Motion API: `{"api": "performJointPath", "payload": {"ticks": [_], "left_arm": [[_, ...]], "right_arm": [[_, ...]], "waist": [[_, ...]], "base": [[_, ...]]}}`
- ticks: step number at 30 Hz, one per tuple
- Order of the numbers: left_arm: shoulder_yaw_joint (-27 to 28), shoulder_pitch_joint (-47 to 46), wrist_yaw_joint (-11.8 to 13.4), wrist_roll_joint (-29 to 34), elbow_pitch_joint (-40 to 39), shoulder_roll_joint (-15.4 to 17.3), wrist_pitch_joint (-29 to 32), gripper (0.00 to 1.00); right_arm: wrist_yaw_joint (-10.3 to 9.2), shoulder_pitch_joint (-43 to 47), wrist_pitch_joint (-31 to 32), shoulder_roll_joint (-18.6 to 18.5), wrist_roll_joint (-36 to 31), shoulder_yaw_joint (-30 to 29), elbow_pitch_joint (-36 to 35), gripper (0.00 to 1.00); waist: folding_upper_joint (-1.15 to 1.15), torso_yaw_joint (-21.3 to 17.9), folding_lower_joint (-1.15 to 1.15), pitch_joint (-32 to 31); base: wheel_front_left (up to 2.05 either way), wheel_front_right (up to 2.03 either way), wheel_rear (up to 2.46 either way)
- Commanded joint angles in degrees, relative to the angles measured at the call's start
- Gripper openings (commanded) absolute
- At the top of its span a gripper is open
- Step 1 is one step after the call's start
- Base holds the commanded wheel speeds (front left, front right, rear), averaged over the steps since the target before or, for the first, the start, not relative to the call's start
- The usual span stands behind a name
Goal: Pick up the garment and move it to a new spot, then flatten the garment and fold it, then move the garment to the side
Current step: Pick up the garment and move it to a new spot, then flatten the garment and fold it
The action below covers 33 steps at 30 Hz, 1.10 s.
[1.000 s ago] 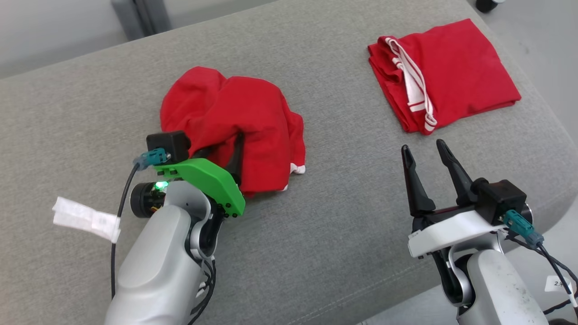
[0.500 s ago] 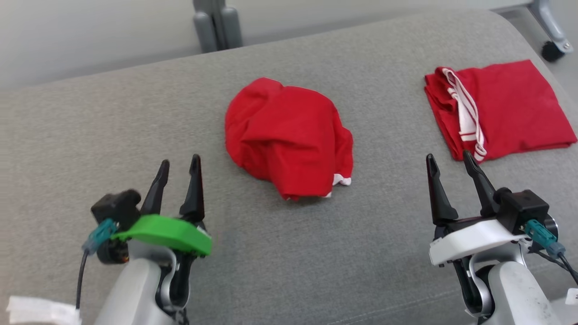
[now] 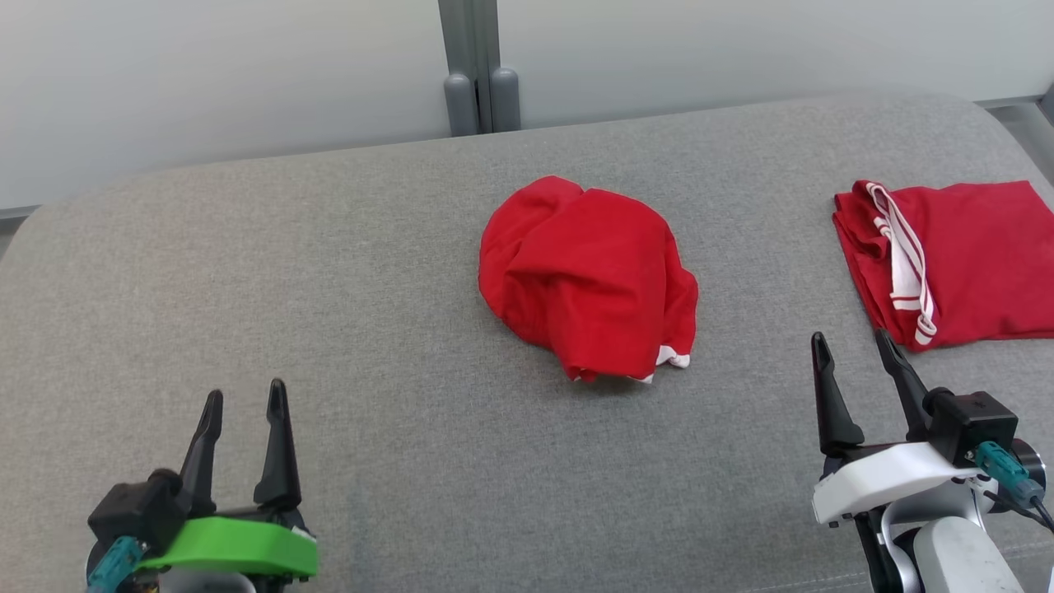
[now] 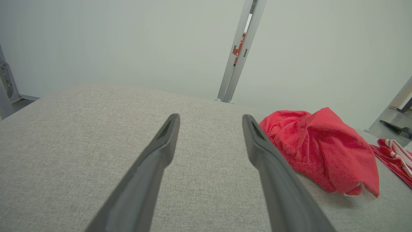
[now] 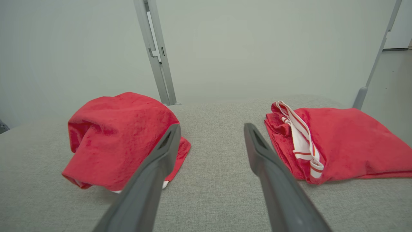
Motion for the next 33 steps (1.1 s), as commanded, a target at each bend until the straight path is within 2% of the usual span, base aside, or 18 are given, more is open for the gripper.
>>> {"api": "performJointPath", "payload": {"ticks": [1,10,22,29,33], "left_arm": [[0.79,1.37,-0.50,1.12,-0.23,-0.12,-0.12,1.00],[4.43,3.83,-2.05,4.79,-1.16,-2.03,-0.13,1.00],[4.13,2.06,-2.56,5.79,0.22,-2.88,-0.13,1.00],[1.39,-0.01,-2.63,4.95,4.03,-3.12,-0.12,1.00],[-2.26,-3.74,-2.64,1.56,7.81,-3.29,-0.07,1.00]], "right_arm": [[-0.06,0.65,-0.51,-0.39,-0.28,0.09,0.40,1.00],[-0.06,0.22,-0.95,-0.70,-0.33,0.83,1.77,1.00],[-0.06,-0.46,-0.56,-0.42,0.41,1.06,1.94,1.00],[-0.06,-2.02,-0.71,-0.17,0.43,1.88,1.03,1.00],[-0.06,-2.95,-1.01,0.10,0.89,1.97,0.75,1.00]], "waist": [[0.00,0.35,0.00,-0.56],[0.00,0.59,0.00,-1.57],[0.00,0.71,0.00,-0.68],[0.00,-0.63,0.00,2.25],[0.00,-2.68,0.00,4.55]], "base": [[0.00,0.00,0.00],[0.00,0.00,0.00],[0.00,0.00,0.00],[0.00,0.00,0.00],[0.00,0.00,0.00]]}}
